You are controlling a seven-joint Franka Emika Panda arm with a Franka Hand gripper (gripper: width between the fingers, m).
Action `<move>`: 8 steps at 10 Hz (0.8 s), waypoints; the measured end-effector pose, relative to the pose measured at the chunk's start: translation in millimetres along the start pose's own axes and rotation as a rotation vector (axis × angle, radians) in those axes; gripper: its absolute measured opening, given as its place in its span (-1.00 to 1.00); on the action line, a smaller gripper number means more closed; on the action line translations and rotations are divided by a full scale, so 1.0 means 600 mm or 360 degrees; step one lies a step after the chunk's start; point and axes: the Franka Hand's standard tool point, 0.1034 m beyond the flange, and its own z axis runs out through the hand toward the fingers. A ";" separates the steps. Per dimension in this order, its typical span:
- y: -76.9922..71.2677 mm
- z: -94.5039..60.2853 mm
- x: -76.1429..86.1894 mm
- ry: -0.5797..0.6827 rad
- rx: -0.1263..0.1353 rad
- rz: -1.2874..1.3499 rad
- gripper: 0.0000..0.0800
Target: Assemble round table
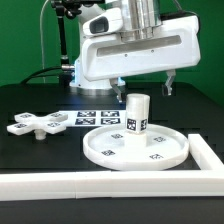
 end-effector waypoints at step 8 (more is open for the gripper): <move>0.014 0.009 0.000 -0.0089 -0.0056 -0.1169 0.62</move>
Offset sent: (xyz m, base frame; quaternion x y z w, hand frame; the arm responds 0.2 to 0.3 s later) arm 0.0051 0.0094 -0.0064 0.0444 -0.0330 -0.3156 0.9473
